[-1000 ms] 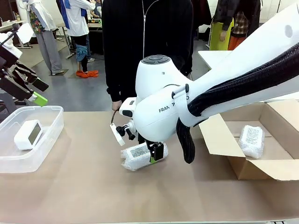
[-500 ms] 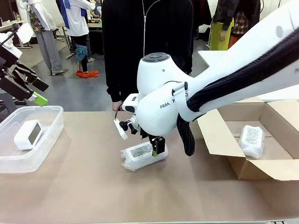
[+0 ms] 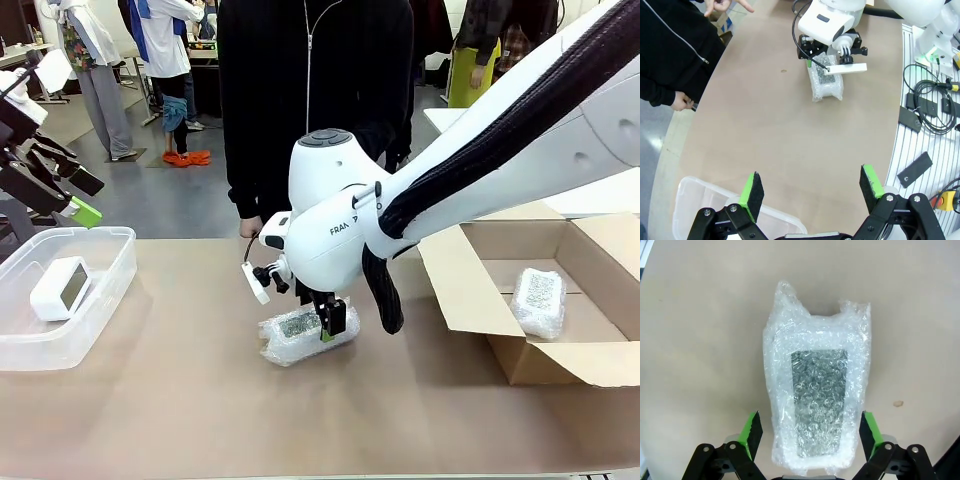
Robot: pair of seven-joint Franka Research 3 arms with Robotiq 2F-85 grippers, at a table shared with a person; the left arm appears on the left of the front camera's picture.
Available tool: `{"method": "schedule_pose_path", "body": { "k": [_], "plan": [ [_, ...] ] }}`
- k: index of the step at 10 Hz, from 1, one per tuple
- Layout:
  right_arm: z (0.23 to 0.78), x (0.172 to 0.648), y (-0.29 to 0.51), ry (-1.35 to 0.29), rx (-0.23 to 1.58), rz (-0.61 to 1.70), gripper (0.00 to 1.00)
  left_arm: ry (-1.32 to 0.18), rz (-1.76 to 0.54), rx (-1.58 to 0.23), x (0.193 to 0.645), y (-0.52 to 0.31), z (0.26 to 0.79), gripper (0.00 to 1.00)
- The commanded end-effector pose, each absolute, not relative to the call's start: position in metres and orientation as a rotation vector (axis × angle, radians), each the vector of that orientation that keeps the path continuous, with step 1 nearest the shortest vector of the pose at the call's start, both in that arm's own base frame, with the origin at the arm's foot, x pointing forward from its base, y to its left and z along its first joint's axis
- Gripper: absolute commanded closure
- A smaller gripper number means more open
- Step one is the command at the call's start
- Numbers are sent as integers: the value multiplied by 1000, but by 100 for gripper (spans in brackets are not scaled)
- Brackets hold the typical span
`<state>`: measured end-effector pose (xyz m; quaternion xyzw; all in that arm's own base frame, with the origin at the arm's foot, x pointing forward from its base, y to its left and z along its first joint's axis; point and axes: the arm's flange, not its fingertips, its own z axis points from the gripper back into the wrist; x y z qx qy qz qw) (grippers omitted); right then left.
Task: Separate and place wrapped and unwrapped clocks.
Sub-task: Pick up the Digital clock indicated by the person.
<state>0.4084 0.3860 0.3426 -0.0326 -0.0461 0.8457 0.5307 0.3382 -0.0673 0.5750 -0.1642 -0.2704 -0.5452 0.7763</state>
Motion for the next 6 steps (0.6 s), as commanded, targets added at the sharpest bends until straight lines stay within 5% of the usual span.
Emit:
{"method": "schedule_pose_path", "body": {
  "k": [1, 6],
  "plan": [
    [333, 415, 388, -107, -119, 2013, 0, -581, -1175, -348, 337, -68, 576, 0],
    [317, 415, 395, -56, -72, 2042, 0, -581, -1175, -348, 337, -68, 576, 0]
  ]
}}
